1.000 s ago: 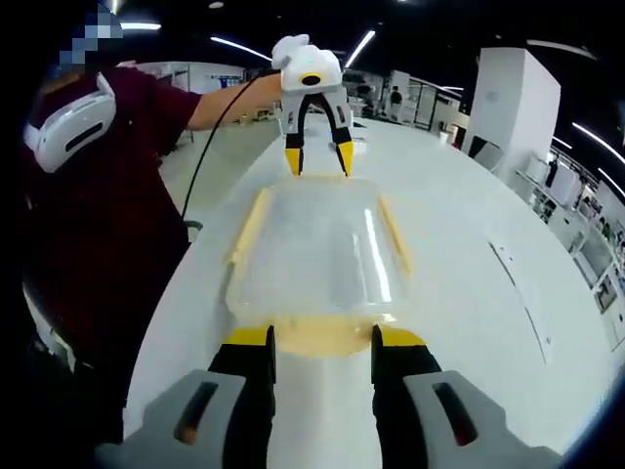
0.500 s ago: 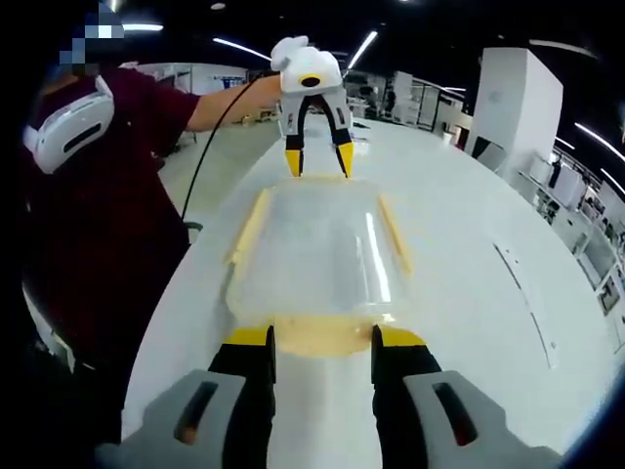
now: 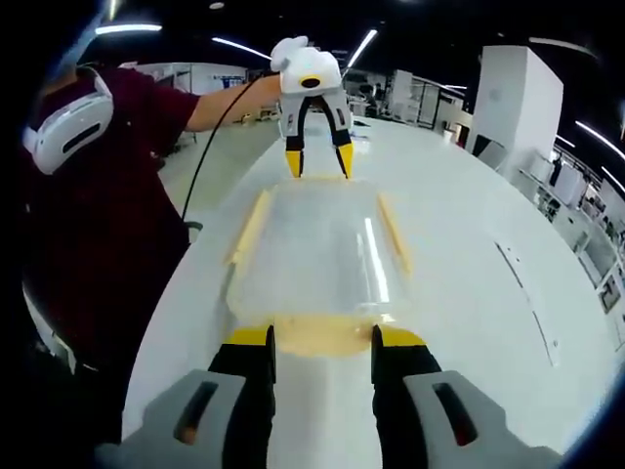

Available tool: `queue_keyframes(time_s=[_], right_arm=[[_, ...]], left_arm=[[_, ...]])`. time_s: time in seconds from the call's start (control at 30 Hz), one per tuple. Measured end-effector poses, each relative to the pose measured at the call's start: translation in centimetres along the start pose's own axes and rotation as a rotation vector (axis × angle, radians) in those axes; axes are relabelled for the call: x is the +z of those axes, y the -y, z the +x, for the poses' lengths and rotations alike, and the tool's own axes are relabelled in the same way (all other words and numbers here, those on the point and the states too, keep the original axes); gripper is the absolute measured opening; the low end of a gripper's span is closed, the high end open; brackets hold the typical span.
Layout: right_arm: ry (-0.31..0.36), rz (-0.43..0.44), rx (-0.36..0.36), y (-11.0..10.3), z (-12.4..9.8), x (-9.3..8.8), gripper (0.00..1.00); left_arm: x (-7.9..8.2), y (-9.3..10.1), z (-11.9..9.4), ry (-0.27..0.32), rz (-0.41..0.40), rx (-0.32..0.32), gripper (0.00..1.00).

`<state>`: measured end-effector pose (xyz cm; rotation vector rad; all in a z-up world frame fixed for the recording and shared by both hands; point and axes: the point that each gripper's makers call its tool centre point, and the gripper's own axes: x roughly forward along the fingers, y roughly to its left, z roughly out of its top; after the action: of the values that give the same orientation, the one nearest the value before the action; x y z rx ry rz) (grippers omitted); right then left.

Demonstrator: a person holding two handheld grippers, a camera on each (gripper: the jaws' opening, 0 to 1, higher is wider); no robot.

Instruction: Snap each plastic latch of the storage box into its locked position after aligning the lid with the box until every specified latch is closed and the lid sits flush.

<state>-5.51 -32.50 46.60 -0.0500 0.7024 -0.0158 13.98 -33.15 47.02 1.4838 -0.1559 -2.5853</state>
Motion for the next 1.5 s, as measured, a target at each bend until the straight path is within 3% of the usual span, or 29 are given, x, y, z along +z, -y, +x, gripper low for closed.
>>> queue_keyframes(time_s=[1.5], right_arm=[[0.031,0.017,-0.006,0.42,0.16,0.06,0.37]], left_arm=[[-0.61,-0.52,0.61,-0.008,-0.001,-0.01,0.37]])
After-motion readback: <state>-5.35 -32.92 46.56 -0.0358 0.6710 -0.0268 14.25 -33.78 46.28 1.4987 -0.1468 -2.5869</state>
